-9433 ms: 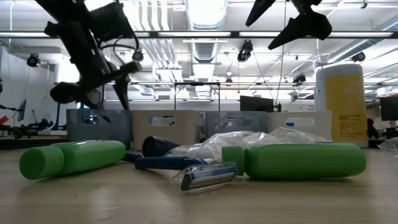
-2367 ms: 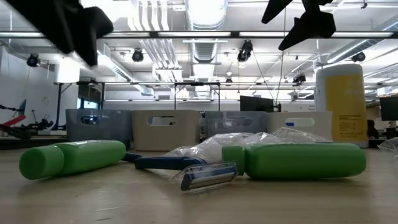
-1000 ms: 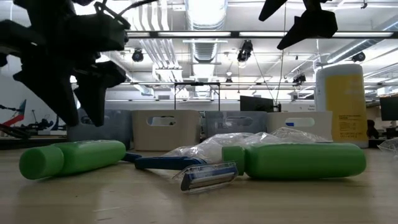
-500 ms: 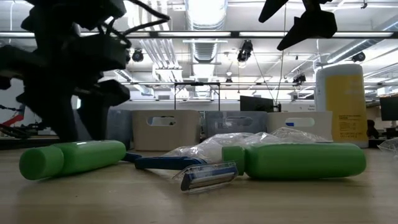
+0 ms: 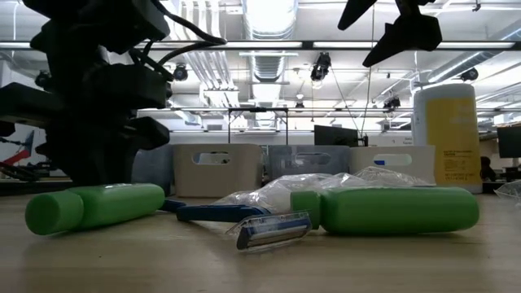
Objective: Pick & Place Travel size toiletries
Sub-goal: Put the blue razor into the right black bin
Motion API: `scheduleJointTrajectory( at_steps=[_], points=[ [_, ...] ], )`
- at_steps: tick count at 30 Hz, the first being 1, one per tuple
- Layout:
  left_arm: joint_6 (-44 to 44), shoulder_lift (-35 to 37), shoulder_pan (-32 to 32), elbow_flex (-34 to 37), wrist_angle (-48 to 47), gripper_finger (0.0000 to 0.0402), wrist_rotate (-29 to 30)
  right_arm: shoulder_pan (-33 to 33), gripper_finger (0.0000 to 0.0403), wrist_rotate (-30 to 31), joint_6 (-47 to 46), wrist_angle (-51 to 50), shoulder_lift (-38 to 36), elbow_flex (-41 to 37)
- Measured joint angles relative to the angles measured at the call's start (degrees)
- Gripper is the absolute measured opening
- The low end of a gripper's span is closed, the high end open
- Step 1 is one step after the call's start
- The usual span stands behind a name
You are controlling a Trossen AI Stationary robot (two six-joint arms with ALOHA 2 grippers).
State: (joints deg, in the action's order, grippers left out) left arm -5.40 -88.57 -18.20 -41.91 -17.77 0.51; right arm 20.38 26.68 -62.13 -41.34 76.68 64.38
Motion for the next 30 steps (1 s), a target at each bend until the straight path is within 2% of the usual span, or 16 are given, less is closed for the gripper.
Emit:
scheduleJointTrajectory(
  at_steps=[5,14,24,27,30],
  points=[
    [-2.95,-0.06,0.32,-0.10,0.71,0.0037,0.49,-0.02,0.0364,-1.59,-0.74,0.15,0.00,0.00],
    [-8.12,0.93,0.50,-1.26,-0.28,0.0035,0.65,1.42,0.0364,-4.88,-0.93,2.51,0.00,0.00],
    [-14.62,2.80,0.63,-7.76,-0.37,0.0035,1.35,6.03,0.0364,-4.71,-1.91,4.43,-0.06,0.00],
    [-17.37,3.55,1.36,-10.29,-0.33,0.0035,1.93,7.27,0.0363,-2.91,-3.53,4.64,-0.06,0.00],
    [-20.81,4.23,2.59,-12.91,0.33,0.0036,2.02,8.18,0.0364,1.76,-7.43,5.35,-0.06,0.00]
  ],
)
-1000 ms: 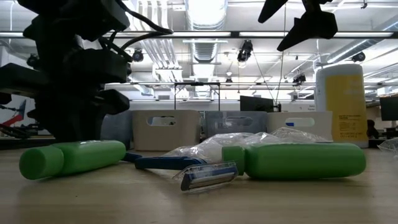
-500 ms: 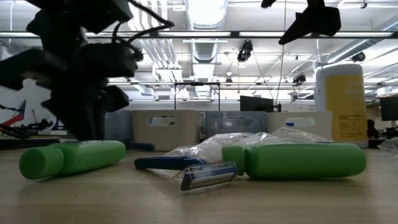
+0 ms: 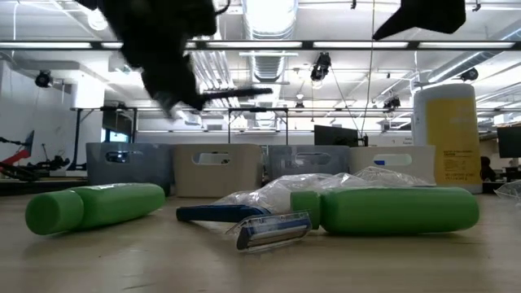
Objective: Pick & Place Travel size toiletries
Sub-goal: Put the blue razor into the right black bin
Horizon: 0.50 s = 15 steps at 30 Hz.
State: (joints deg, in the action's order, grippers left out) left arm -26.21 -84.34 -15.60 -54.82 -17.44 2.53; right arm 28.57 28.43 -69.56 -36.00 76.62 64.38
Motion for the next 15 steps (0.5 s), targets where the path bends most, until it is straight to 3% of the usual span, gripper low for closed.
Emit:
scheduleJointTrajectory(
  at_steps=[4,9,15],
  points=[
    [-5.63,0.42,1.95,-2.98,3.71,0.0036,0.04,0.10,0.0364,6.39,-4.82,5.84,-0.07,0.00],
    [-7.55,0.75,3.39,-5.66,9.01,0.0036,0.25,0.06,0.0363,12.73,-3.35,17.36,-0.07,0.00],
    [-7.78,0.75,4.89,-6.41,14.82,0.0036,6.23,0.01,0.0363,19.42,-9.15,18.58,0.00,-0.12]
  ],
)
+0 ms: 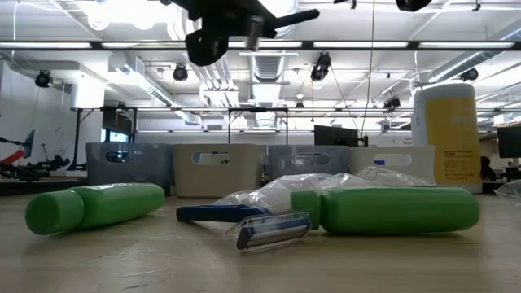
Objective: Pick & Place Travel size toiletries
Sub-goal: Put the blue razor into the right black bin
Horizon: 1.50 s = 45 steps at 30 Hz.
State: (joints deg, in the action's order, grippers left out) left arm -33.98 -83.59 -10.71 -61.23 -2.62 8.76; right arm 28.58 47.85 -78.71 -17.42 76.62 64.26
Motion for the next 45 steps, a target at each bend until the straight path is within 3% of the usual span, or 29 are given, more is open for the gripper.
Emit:
scheduleJointTrajectory(
  at_steps=[5,12,25,33,45],
  points=[
    [-1.75,-0.39,2.31,0.09,4.97,0.0037,6.36,-0.70,0.0363,2.06,-5.63,-0.38,0.15,-0.87],
    [-1.02,-1.55,4.14,0.09,8.93,0.0037,6.14,-4.80,0.0357,0.47,-6.41,-0.13,0.15,-1.23],
    [-0.29,-2.32,6.89,0.32,11.13,0.0037,6.10,-11.25,0.0260,-3.56,-6.67,0.49,0.26,-2.46],
    [-0.20,-2.66,8.36,0.50,11.64,0.0037,2.41,-13.87,0.0204,-4.89,-6.79,1.58,1.92,-2.46],
    [0.33,-2.71,8.76,0.50,11.69,0.0037,2.68,-16.33,0.0175,-6.32,-6.66,2.85,3.01,-2.46]
  ],
)
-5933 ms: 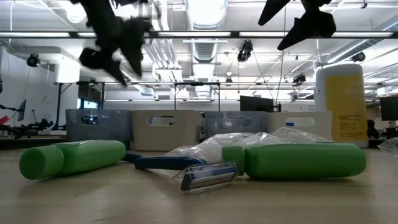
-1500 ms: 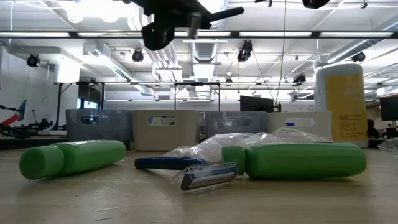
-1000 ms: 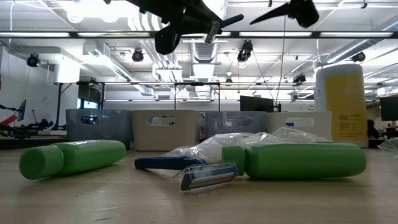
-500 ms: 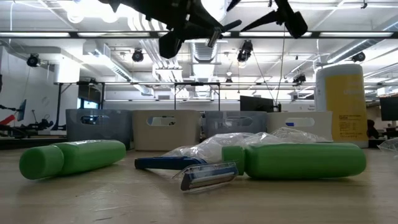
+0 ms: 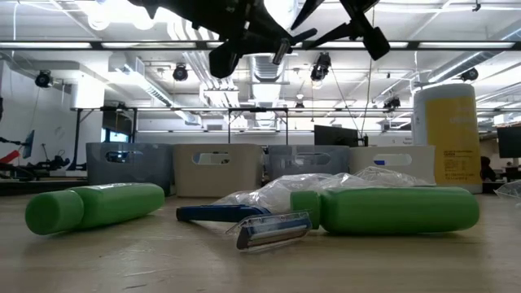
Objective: Pick & Place Travel size toiletries
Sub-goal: Put the blue razor into the right black bin
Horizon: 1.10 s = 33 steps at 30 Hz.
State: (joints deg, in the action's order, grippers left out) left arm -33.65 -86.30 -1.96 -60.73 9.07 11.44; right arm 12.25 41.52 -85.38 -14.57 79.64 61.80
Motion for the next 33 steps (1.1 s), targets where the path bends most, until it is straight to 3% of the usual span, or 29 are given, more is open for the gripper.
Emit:
scheduleJointTrajectory(
  at_steps=[14,22,26,33],
  points=[
    [1.49,0.00,0.15,0.02,-0.01,0.0037,-0.70,-1.30,0.0054,-1.28,-1.29,0.76,1.65,0.00],
    [2.06,0.00,0.20,0.03,0.17,0.0041,-0.83,-2.04,0.0036,-1.37,-0.34,0.76,1.64,0.00],
    [0.52,-0.02,0.20,0.04,0.17,0.0078,-0.10,-2.47,0.0036,-1.37,1.26,-0.14,1.64,-0.12],
    [-1.40,0.14,0.47,0.00,-1.36,0.0198,0.03,-4.41,0.0037,-1.56,2.16,-4.83,1.75,-0.33]
  ],
)
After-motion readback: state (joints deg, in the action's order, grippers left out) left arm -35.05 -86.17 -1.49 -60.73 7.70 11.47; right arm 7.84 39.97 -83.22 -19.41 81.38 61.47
